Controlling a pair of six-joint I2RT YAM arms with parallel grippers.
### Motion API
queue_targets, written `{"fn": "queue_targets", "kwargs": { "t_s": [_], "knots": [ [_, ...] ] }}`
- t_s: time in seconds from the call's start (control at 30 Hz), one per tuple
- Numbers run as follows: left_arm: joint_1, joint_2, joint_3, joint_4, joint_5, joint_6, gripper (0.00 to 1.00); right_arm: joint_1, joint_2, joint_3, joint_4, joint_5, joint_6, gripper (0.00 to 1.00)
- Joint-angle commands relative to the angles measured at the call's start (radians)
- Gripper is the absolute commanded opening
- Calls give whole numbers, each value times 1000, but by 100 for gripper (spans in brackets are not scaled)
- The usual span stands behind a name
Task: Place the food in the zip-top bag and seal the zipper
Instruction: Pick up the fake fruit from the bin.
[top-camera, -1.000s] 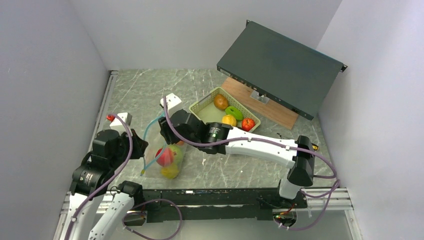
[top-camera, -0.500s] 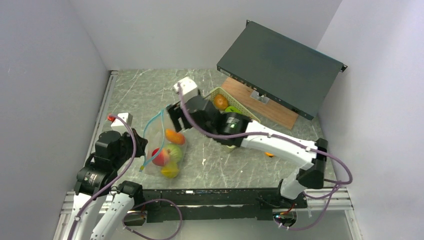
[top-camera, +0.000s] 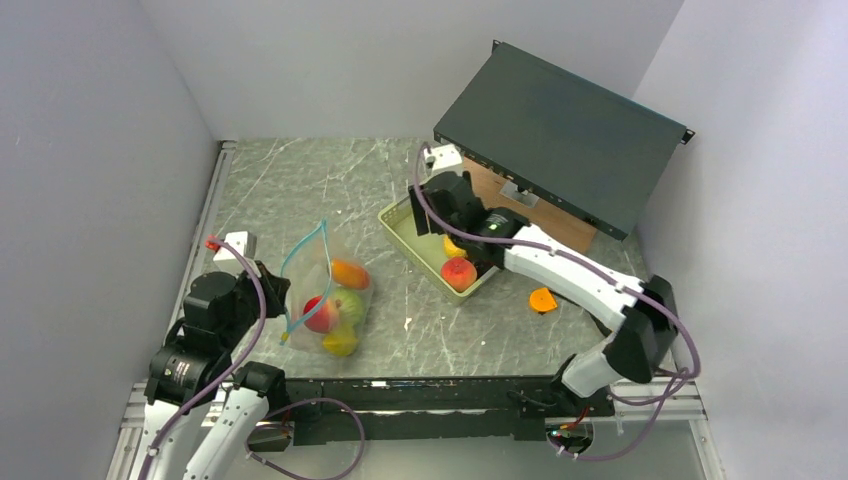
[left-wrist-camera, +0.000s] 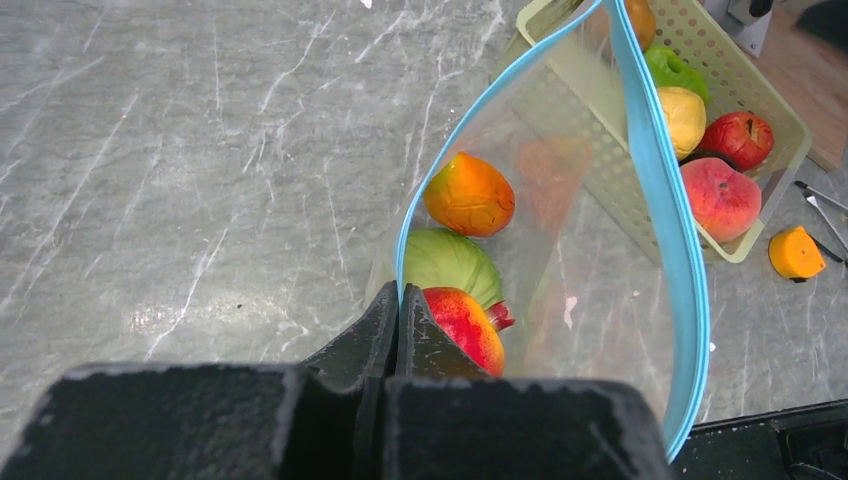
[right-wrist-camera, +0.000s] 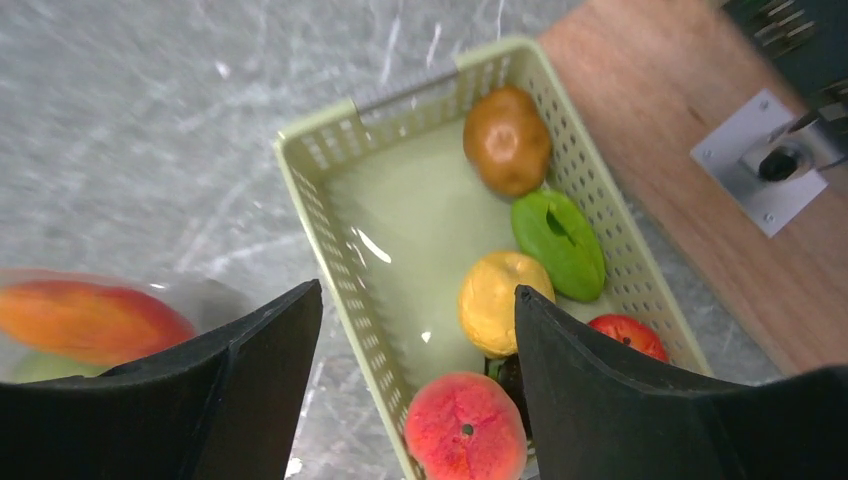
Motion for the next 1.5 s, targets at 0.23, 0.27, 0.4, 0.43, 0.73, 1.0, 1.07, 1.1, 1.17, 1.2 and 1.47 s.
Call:
{"fn": "queue_targets", "kwargs": {
  "t_s": [0.23, 0.27, 0.4, 0.43, 0.73, 1.0, 1.07, 1.1, 1.17, 1.2, 1.47],
  "knots": [
    [1, -10, 0, 34, -33, -16, 0, -14, 319, 34, -93, 204, -41, 69],
    [1, -8, -1, 34, -31, -16, 0, -16, 357, 64, -126, 242, -29, 71],
    [1, -6, 1, 34, -29, -16, 0, -33, 457, 111, -184, 310, 18, 78],
    [1, -6, 0, 34, -32, -18, 0, -41, 463, 104, -178, 306, 28, 79],
    [1, 5, -1, 33, -27, -19, 0, -97, 481, 35, -110, 191, 88, 82],
    [0, 3, -2, 34, -29, -21, 0, -97, 469, 32, -100, 139, 98, 52],
    [-1, 7, -2, 35, -23, -19, 0, -97, 443, 28, -89, 126, 94, 40],
    [-1, 8, -2, 36, -21, -18, 0, -96, 427, 24, -79, 113, 89, 34],
    [-1, 13, -1, 36, -21, -18, 0, -89, 383, 18, -54, 92, 61, 23],
    [-1, 14, -1, 35, -23, -18, 0, -80, 366, 16, -40, 91, 48, 17],
    [0, 10, -1, 33, -21, -18, 0, -65, 255, 60, 42, 23, -4, 0]
  ]
}}
